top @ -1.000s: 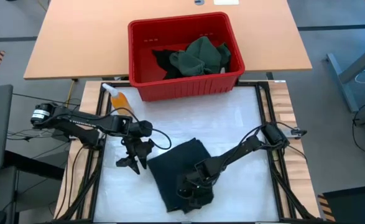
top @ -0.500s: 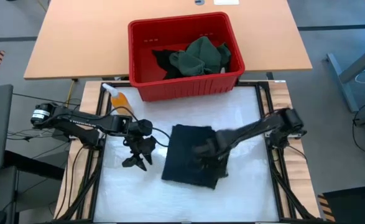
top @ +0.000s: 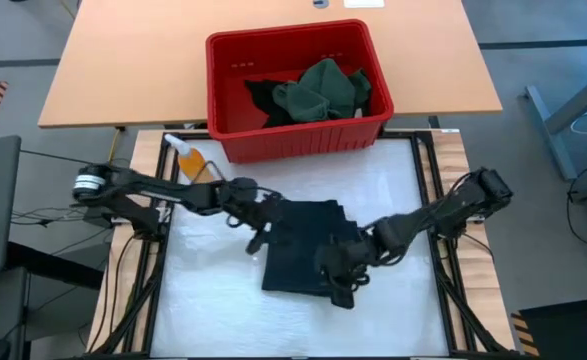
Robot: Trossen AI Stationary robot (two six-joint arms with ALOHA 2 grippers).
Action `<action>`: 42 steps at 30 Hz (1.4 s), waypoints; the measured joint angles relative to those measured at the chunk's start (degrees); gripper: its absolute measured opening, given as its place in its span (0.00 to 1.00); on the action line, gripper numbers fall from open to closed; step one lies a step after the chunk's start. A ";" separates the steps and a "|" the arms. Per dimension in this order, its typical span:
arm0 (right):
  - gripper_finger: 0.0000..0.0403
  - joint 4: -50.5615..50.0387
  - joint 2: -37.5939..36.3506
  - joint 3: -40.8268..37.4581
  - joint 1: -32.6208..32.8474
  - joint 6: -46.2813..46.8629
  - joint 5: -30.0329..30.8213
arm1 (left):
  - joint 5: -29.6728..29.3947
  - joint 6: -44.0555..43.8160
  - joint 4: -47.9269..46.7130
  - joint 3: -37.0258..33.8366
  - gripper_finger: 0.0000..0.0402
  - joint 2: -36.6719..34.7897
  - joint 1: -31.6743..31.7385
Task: Fold laundry
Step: Fold the dark blue pants
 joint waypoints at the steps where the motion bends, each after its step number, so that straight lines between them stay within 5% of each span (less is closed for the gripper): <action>1: 0.04 0.21 0.63 -0.97 0.46 1.33 0.37 | -0.02 -0.54 0.67 0.32 0.46 2.45 0.61; 12: 0.04 8.28 2.33 -16.25 5.58 17.79 1.85 | 3.42 -6.17 1.03 3.82 0.46 15.63 3.76; 23: 0.04 -12.17 -1.37 -17.06 8.35 19.69 -1.64 | 14.07 -11.97 2.92 3.84 0.46 15.72 -2.57; 30: 0.04 -12.93 -13.42 -14.75 7.10 19.55 -1.00 | 18.96 -12.11 7.83 8.62 0.46 8.92 2.38; 37: 0.04 -9.66 -20.74 -14.88 7.47 40.05 22.69 | 10.02 1.66 4.27 14.74 0.46 6.72 1.42; 42: 0.04 -4.28 -13.40 -16.53 7.57 51.14 25.47 | 1.92 8.90 -4.24 18.42 0.46 13.30 0.68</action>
